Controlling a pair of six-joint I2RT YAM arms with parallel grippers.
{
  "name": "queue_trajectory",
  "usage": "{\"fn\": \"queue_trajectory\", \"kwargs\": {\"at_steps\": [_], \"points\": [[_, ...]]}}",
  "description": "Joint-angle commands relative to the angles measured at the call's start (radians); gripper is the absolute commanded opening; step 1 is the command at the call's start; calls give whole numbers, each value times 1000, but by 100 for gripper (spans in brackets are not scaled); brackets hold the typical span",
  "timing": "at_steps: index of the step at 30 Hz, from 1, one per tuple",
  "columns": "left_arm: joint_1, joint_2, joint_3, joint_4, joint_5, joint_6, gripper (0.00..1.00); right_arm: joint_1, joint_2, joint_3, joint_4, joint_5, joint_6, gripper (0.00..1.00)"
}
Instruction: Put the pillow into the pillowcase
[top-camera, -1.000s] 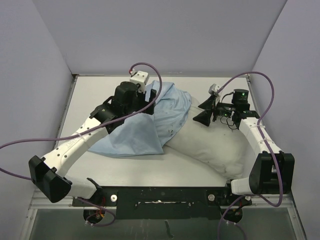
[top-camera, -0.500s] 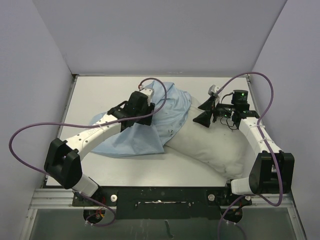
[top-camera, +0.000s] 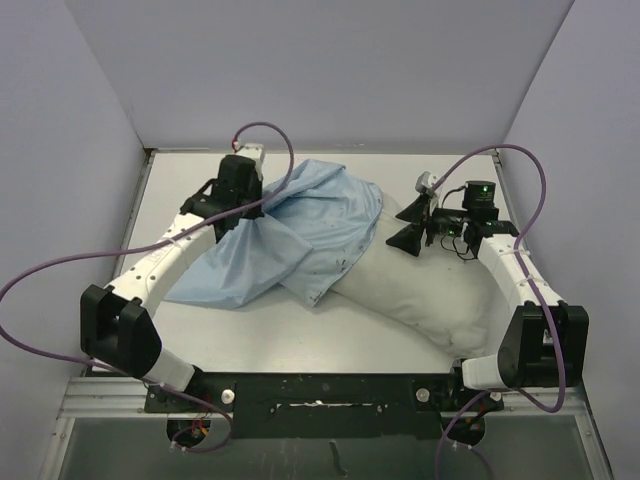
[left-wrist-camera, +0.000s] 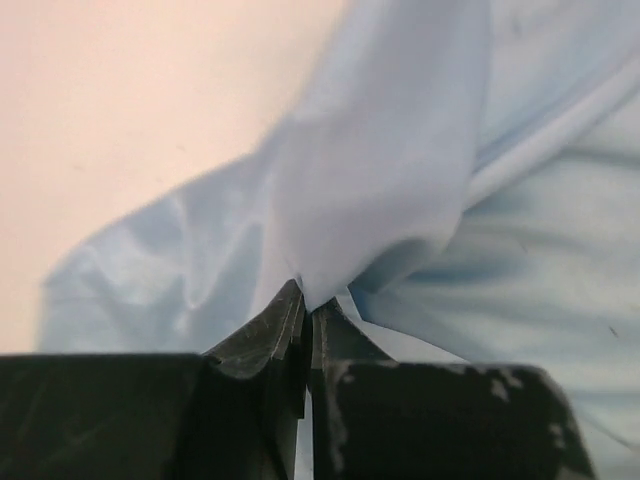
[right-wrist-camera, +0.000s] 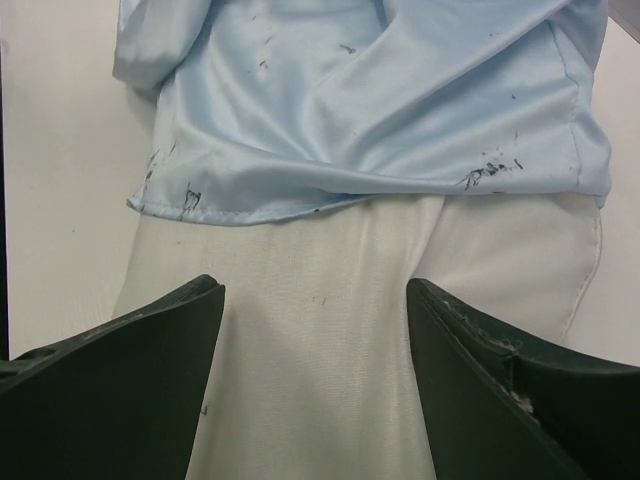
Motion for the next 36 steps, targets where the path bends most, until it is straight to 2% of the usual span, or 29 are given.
{"fn": "queue_trajectory", "kwargs": {"at_steps": [1,2,3,5,7,8,9,11,13,14,16,17,18,19,21,23,28,33,35,36], "points": [[122,26,172,153,-369,27,0,5,2,43,-1,-26,-29,73],[143,68,237,124,-499,-13,6,5,0,44,-12,-21,-38,73],[144,111,323,59,-607,-57,18,4,-3,46,-25,-17,-56,74],[123,158,467,-93,-672,-129,53,5,-15,48,-59,-15,-103,76],[87,107,404,-61,-615,-107,81,9,-27,50,-104,-30,-177,79],[65,44,310,9,-552,-67,91,15,-34,55,-135,-38,-227,80],[47,-34,197,106,-468,-30,95,22,-40,63,-196,-41,-286,83],[37,-225,-49,277,-149,12,96,32,-58,61,-275,-47,-427,90],[35,-420,-269,429,139,-17,89,39,-83,41,-340,-55,-592,99],[31,-475,-347,470,247,-55,83,46,-97,25,-369,-52,-670,98],[-29,-516,-434,476,346,-149,68,71,-128,-9,-386,-29,-759,98],[-94,-518,-464,465,338,-169,64,89,-142,-25,-384,-11,-776,98],[-185,-512,-488,455,267,-178,63,107,-149,-33,-383,13,-785,98],[-335,-500,-518,459,134,-179,65,128,-153,-38,-383,41,-784,98],[-534,-456,-565,483,-126,-168,71,154,-149,-44,-386,85,-778,98],[-650,-383,-579,503,-329,-196,74,162,-141,-49,-386,118,-766,98],[-712,-170,-503,471,-498,-290,75,166,-144,-56,-350,180,-694,100],[-719,-25,-408,311,-652,-370,69,163,-163,-44,-342,164,-648,100],[-719,-6,-400,286,-667,-371,57,162,-168,-35,-361,147,-649,100],[-717,-5,-402,282,-667,-370,44,163,-169,-31,-371,137,-653,100]]}}
